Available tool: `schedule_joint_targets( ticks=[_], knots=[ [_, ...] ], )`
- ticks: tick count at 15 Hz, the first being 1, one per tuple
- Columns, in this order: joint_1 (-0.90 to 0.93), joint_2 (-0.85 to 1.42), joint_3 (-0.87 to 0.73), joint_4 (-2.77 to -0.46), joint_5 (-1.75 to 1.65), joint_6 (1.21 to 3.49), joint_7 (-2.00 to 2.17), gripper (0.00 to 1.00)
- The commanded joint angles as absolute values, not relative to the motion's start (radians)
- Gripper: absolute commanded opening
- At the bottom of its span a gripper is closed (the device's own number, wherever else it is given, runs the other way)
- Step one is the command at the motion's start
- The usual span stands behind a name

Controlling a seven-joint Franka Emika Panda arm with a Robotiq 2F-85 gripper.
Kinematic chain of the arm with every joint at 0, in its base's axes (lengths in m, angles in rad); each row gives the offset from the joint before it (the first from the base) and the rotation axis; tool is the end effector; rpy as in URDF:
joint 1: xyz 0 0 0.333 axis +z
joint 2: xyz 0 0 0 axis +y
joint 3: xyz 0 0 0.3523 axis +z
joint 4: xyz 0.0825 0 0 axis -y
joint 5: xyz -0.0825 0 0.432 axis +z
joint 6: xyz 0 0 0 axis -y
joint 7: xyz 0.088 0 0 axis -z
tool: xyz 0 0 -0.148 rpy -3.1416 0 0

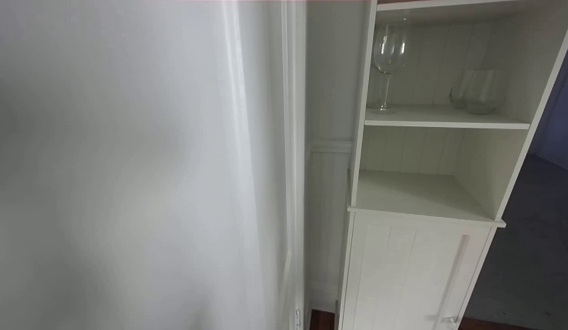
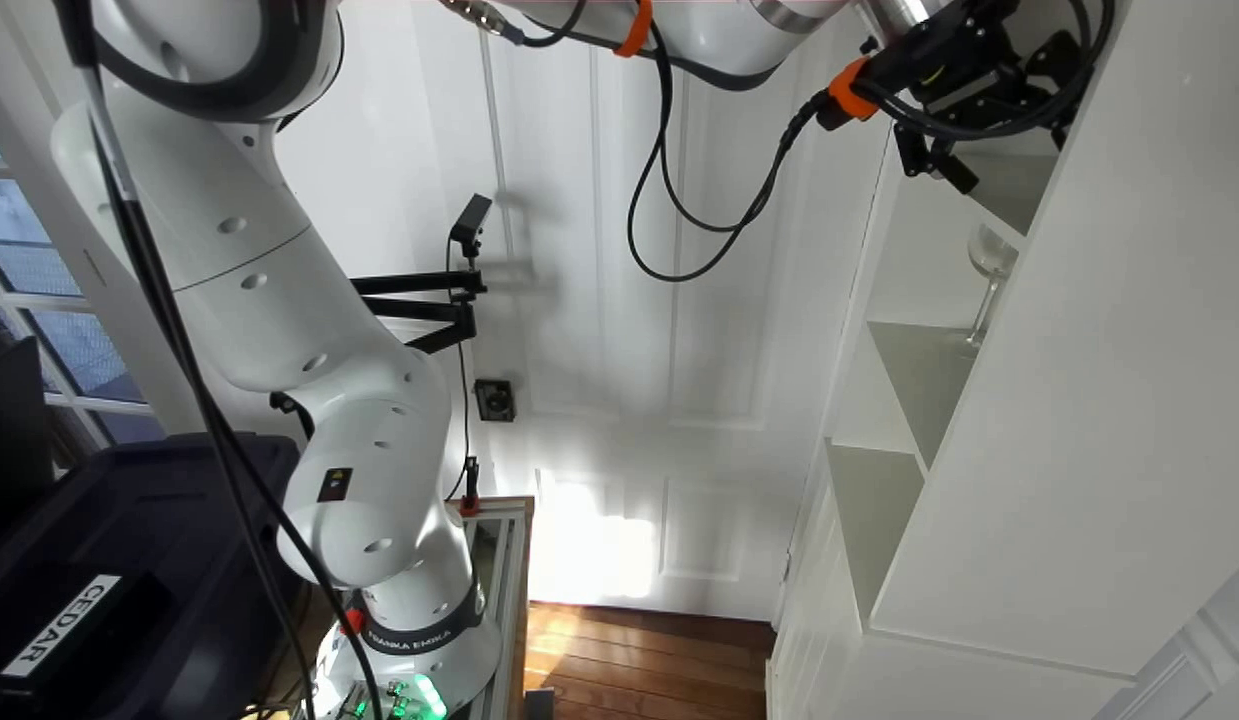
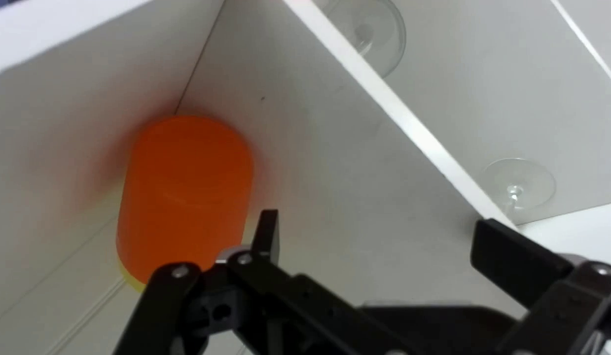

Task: Place the stacked cups on the top shelf upside down

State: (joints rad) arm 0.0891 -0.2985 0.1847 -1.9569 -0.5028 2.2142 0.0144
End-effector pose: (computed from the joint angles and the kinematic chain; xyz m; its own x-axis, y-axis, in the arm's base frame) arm 0.5516 0.1360 0.6657 0.7370 0.5123 0.4409 0.2553 -0.8150 0.5202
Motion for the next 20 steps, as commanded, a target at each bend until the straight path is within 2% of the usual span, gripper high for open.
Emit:
schedule_joint_targets(
  ticks=[1, 20],
  knots=[
    [0.063, -0.28, 0.204, -1.924, -0.513, 2.204, 0.147, 1.0],
    [0.048, -0.318, 0.21, -1.938, -0.527, 2.2, 0.283, 1.0]
  ],
)
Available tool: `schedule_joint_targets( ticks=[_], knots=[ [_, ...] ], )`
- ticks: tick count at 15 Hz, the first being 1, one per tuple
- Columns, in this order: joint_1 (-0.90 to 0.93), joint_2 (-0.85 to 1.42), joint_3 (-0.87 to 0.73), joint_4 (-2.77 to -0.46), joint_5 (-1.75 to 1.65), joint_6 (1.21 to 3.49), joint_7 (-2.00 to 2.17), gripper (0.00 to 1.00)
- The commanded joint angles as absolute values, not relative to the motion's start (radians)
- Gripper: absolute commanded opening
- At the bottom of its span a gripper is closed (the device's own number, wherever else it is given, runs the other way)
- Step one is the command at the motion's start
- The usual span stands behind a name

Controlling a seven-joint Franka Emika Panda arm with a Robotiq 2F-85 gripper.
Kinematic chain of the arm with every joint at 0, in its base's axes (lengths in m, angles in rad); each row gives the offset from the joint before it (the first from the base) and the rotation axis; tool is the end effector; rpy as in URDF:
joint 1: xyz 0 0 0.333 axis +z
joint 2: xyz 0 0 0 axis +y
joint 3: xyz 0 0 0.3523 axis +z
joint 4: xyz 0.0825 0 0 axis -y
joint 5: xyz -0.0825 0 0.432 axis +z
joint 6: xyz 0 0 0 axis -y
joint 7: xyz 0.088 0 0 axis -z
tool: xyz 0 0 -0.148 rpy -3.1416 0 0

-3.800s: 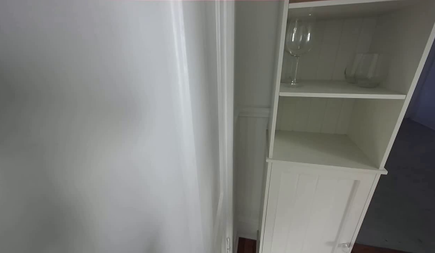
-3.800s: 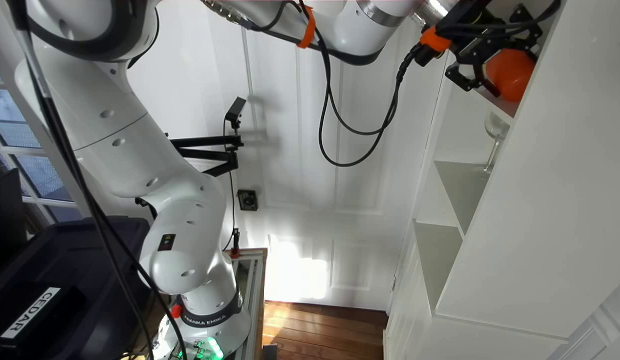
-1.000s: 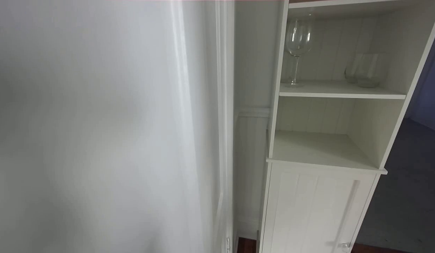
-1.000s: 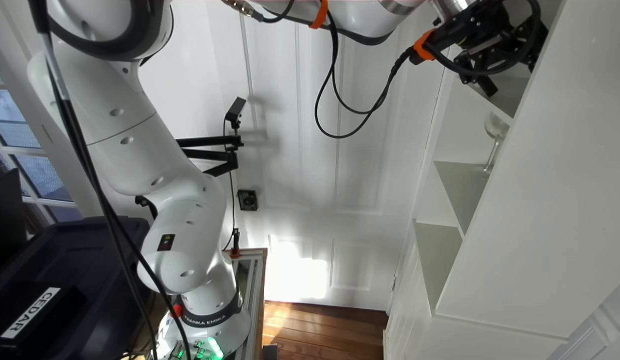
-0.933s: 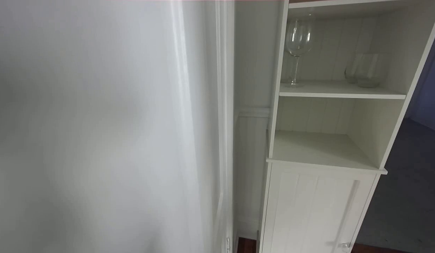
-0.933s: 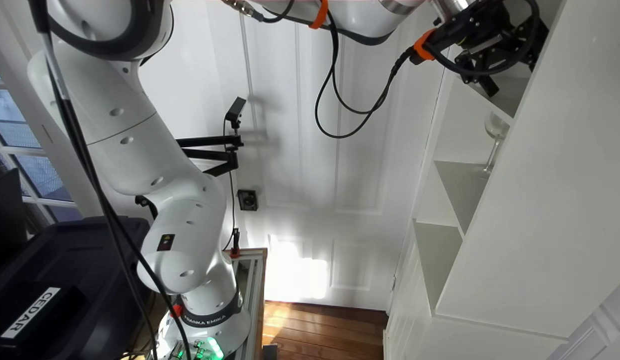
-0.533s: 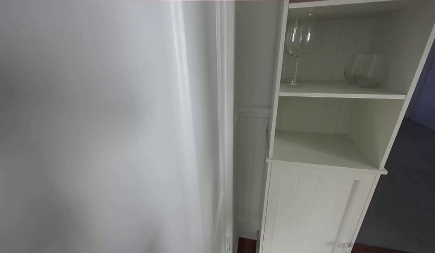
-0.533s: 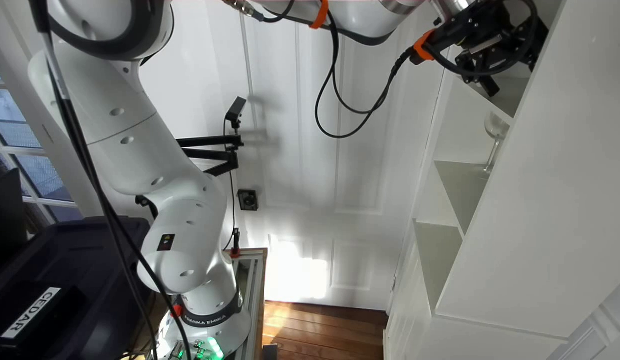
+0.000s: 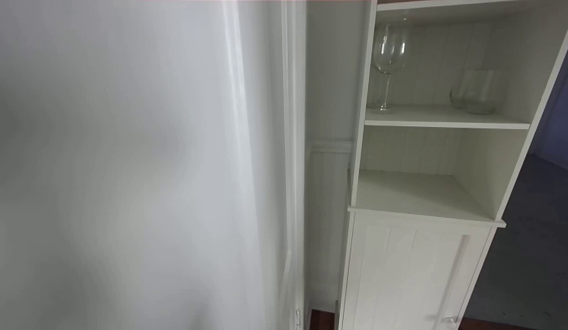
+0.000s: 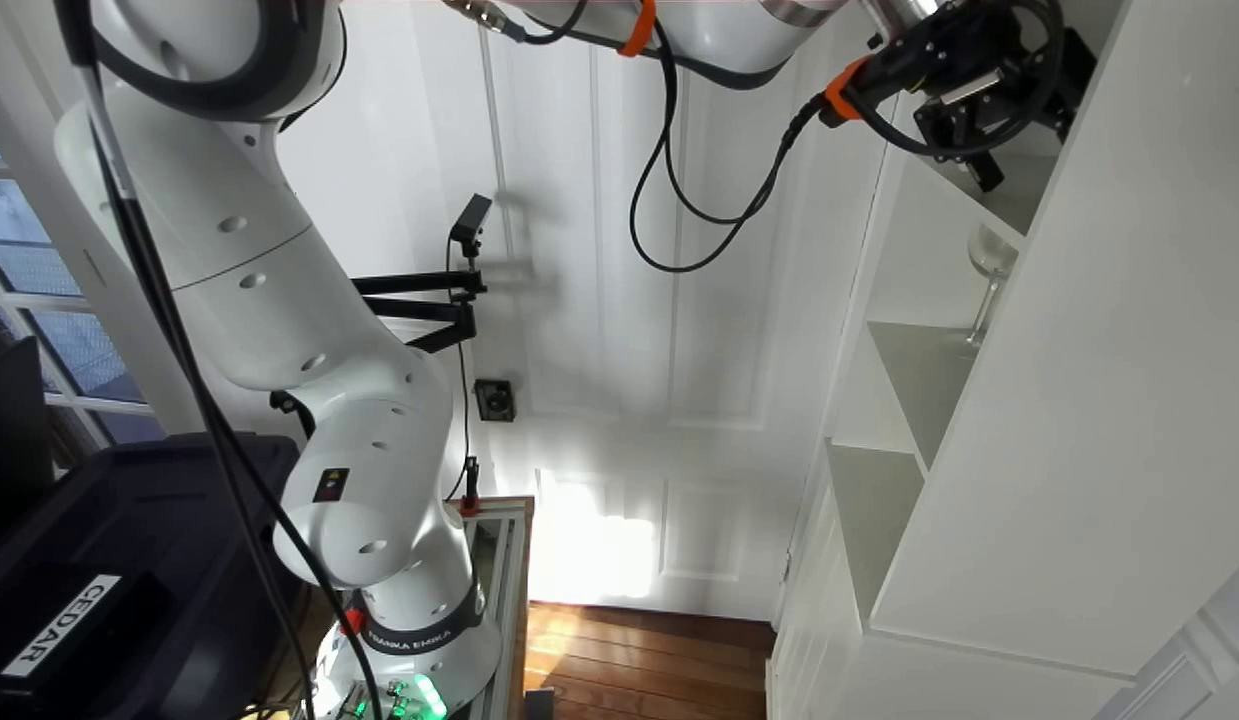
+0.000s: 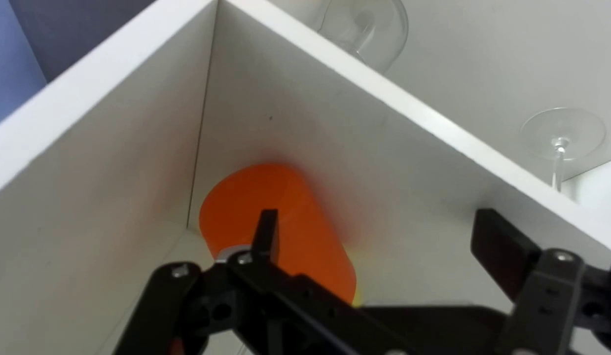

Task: Place the stacked cups on the top shelf upside down

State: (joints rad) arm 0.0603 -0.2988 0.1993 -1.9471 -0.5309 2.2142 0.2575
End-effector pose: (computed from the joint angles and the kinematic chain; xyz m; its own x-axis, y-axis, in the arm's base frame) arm 0.5540 0.1281 0.6722 0.7709 0.3079 0.5576 0.0526 -0.9032 0.4260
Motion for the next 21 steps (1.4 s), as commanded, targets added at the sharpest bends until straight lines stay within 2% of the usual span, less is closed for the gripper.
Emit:
schedule_joint_targets(
  ticks=[1, 11, 21],
  knots=[
    [0.046, -0.328, 0.211, -1.941, -0.537, 2.21, 0.292, 1.0],
    [0.023, -0.296, 0.228, -1.921, -0.643, 2.213, 0.341, 1.0],
    [0.037, -0.245, 0.191, -1.875, -0.602, 2.214, 0.277, 1.0]
  ],
)
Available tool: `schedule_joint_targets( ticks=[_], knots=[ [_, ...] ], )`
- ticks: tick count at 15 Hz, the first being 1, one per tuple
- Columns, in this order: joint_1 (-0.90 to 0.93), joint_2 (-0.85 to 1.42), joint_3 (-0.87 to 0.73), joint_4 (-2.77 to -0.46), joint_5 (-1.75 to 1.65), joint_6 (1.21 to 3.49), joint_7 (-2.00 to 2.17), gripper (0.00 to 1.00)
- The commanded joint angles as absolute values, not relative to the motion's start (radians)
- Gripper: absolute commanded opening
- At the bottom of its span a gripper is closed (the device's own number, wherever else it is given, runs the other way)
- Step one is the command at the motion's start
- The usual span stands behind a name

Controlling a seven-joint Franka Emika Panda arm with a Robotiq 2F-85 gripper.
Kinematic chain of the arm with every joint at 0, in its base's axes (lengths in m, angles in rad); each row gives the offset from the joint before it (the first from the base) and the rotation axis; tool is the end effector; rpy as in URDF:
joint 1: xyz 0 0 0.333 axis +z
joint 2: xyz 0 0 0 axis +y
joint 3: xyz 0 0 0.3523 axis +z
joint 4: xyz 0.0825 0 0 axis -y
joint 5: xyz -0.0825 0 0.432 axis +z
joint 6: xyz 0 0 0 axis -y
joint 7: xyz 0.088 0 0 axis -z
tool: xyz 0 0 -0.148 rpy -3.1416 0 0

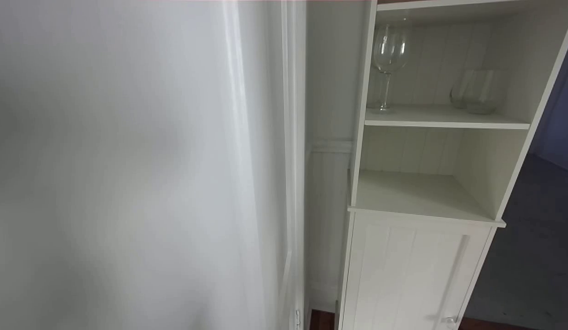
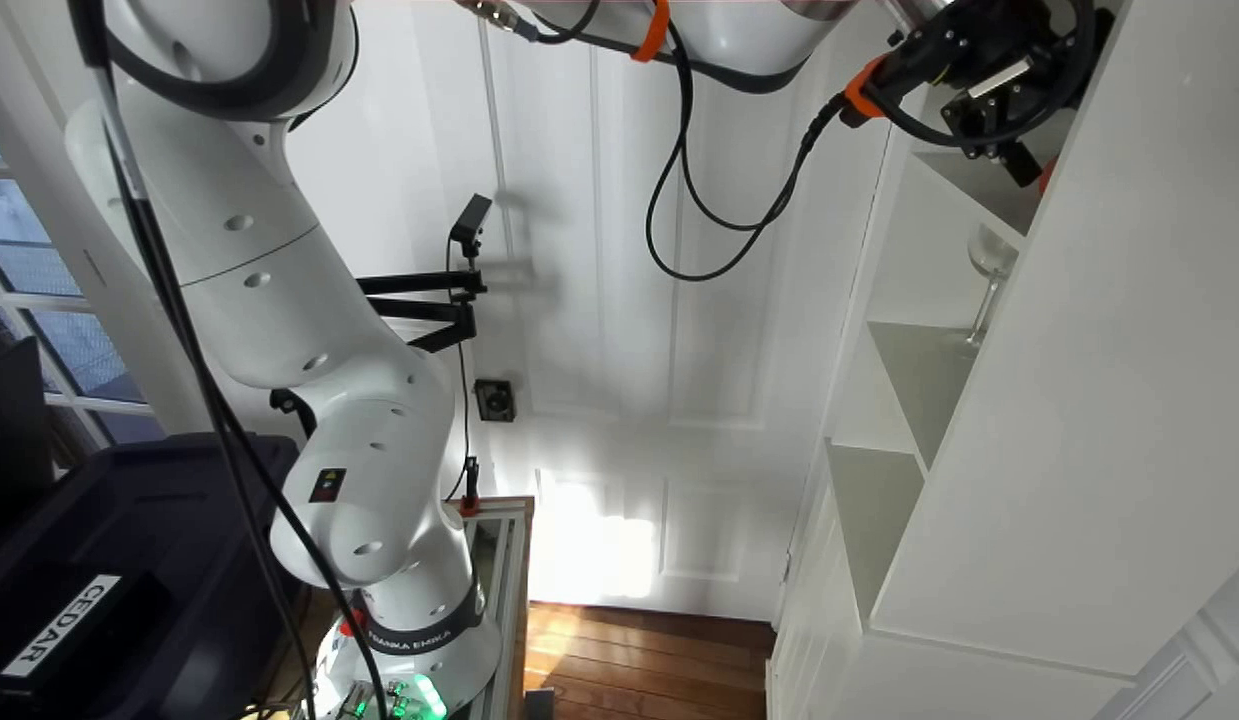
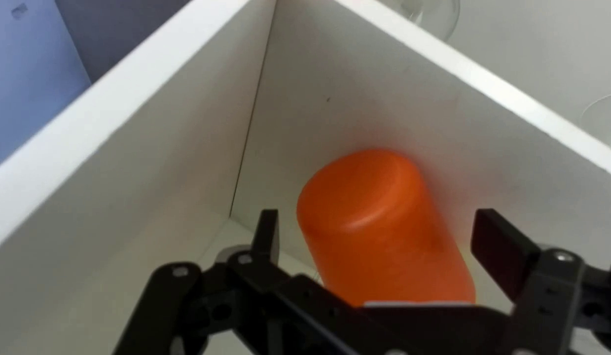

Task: Place the stacked cups on the top shelf upside down

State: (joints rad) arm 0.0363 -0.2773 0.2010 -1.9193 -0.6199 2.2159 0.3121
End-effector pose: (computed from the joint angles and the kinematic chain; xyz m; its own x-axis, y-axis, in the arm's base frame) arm 0.5658 0.1128 0.6801 0.7602 0.2952 0.5788 -0.0129 -0.8838 0.4678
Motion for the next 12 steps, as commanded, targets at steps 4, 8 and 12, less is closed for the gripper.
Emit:
schedule_joint_targets(
  ticks=[4, 8, 12],
  knots=[
    [0.043, -0.218, 0.176, -1.851, -0.573, 2.205, 0.229, 0.84],
    [0.045, -0.193, 0.168, -1.826, -0.558, 2.199, 0.196, 0.45],
    [0.044, -0.185, 0.168, -1.812, -0.56, 2.19, 0.181, 0.44]
  ],
)
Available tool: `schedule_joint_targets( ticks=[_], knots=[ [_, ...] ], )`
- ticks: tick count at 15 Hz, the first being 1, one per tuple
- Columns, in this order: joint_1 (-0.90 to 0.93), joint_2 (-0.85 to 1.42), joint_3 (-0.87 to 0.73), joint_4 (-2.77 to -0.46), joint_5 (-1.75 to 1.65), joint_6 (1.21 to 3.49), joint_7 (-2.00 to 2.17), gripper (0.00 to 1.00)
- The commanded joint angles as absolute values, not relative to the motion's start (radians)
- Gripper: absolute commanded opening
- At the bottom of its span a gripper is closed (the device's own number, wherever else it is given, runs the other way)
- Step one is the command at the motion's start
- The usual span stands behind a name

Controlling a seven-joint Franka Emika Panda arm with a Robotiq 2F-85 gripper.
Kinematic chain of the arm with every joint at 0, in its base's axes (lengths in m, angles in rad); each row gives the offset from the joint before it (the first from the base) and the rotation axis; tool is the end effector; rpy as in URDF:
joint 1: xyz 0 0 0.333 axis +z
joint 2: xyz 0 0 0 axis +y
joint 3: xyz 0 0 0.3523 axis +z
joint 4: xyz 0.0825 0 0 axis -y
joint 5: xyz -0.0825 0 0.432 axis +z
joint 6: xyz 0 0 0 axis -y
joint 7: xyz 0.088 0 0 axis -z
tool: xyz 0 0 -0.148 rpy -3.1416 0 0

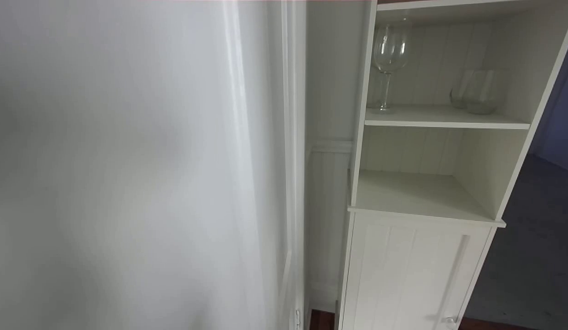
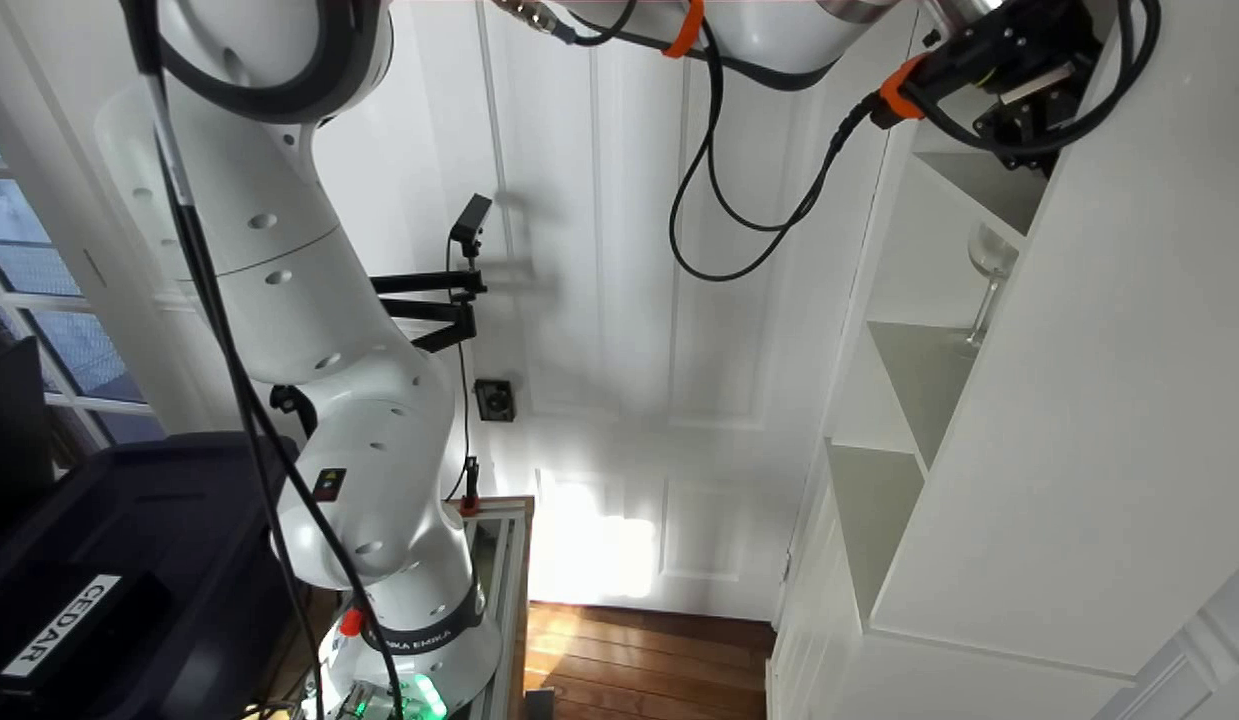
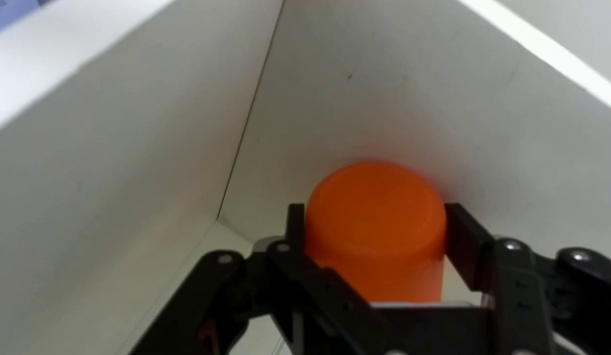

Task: Place the stacked cups on the top shelf upside down

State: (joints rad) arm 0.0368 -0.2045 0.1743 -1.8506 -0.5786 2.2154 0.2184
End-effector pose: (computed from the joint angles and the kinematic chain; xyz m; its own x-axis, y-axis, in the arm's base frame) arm 0.5939 0.1009 0.6771 0.7753 0.3253 0.5414 0.0434 -0.8826 0.4681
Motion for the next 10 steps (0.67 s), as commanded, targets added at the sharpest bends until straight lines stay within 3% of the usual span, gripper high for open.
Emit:
schedule_joint_targets(
  ticks=[1, 10],
  knots=[
    [0.044, -0.188, 0.169, -1.812, -0.57, 2.189, 0.178, 0.44],
    [0.041, -0.248, 0.177, -1.828, -0.716, 2.112, 0.062, 0.44]
  ],
)
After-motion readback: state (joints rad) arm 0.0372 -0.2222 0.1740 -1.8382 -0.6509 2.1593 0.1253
